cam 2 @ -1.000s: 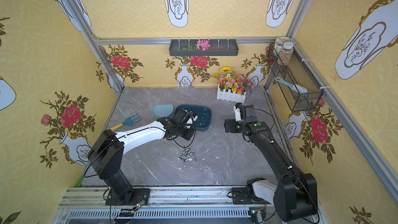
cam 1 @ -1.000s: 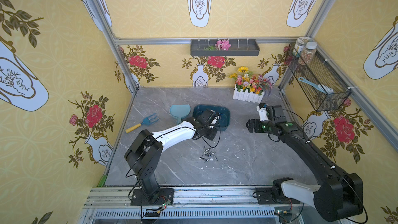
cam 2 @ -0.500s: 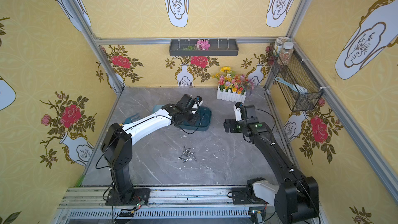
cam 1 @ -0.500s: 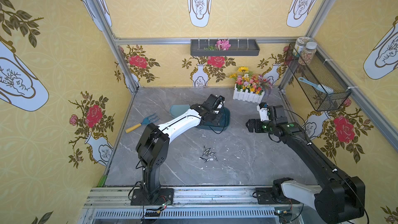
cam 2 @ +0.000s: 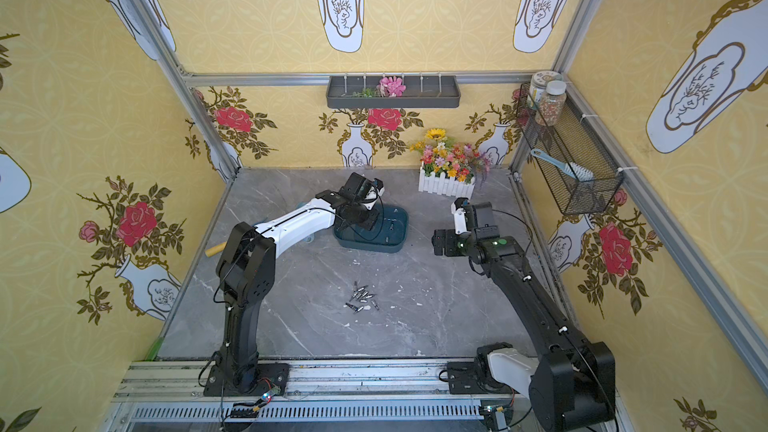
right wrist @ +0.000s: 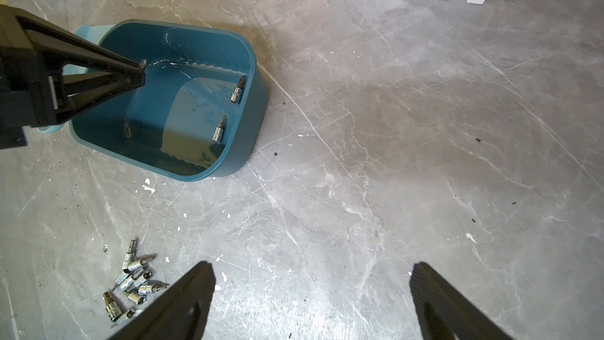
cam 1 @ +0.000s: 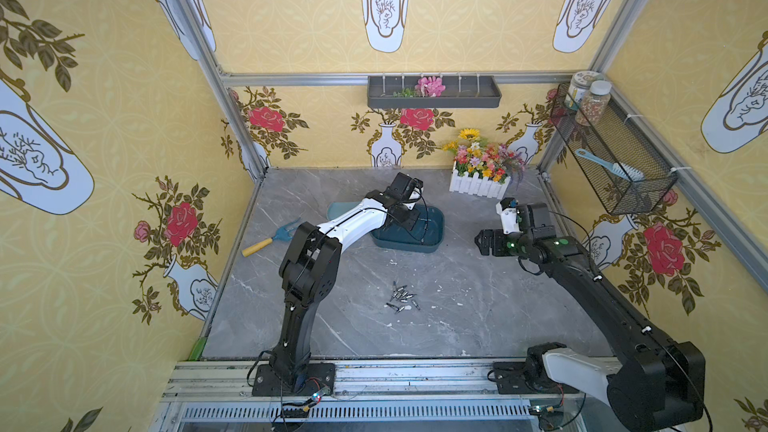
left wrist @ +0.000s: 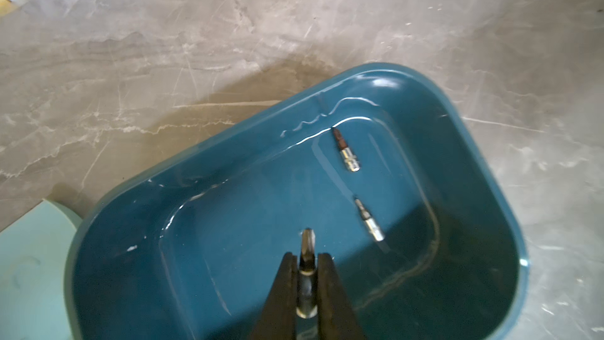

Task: Put the bit on the desktop into the storage box
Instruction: Place the screwdriver bit in the storage box.

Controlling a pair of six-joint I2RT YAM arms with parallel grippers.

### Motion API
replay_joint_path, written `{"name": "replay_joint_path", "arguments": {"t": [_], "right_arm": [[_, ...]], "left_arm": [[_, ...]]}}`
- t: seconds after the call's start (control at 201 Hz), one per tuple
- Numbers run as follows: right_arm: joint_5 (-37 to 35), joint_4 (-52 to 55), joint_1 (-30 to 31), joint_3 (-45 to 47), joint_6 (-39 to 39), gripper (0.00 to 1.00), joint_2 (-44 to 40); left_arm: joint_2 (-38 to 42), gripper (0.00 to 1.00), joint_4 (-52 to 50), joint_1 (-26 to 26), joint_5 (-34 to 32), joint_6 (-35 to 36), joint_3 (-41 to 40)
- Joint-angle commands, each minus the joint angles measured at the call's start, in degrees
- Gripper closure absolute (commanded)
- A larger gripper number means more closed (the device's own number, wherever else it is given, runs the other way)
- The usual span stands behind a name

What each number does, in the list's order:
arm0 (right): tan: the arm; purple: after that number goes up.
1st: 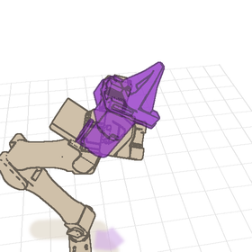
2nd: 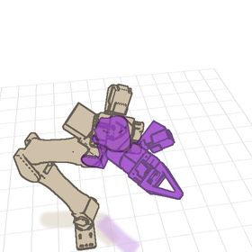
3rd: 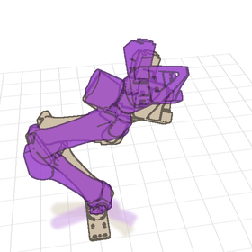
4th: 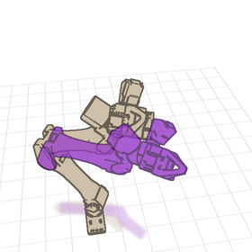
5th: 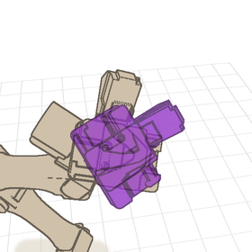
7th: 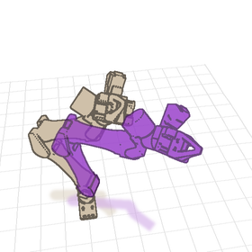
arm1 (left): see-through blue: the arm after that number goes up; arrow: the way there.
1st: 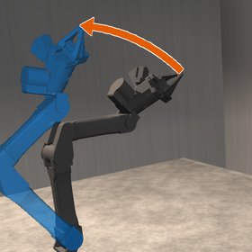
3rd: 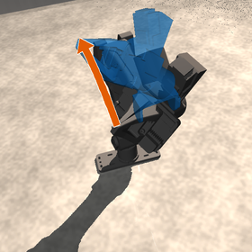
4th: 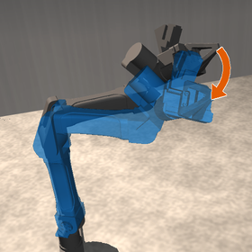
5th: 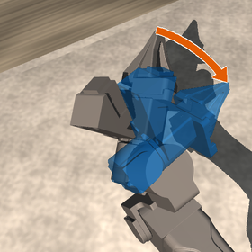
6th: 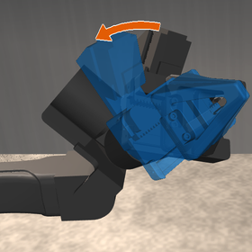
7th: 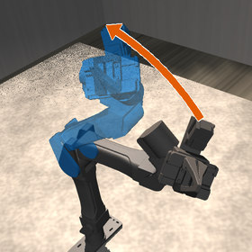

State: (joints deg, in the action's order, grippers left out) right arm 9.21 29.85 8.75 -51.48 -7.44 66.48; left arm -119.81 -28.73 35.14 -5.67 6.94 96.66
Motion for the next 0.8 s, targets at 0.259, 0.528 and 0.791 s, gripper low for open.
{"name": "replay_joint_path", "arguments": {"t": [0.259,0.528,0.791], "right_arm": [[-0.3,-1.3,-0.1,0.0,0.1,0.03,0.3],[-0.5,-1.3,-0.1,-0.1,0.1,0.03,0.3],[-0.8,-1.1,-0.2,-0.2,0.3,0.03,0.4]], "left_arm": [[-1.4,0.89,0.6,-1.1,1.8,-1.9,0.6],[-0.5,0.80,0.4,-1.2,1.7,-2.0,0.1],[2.6,0.49,1.6,-1.2,0.8,-3.1,-1.9]]}}
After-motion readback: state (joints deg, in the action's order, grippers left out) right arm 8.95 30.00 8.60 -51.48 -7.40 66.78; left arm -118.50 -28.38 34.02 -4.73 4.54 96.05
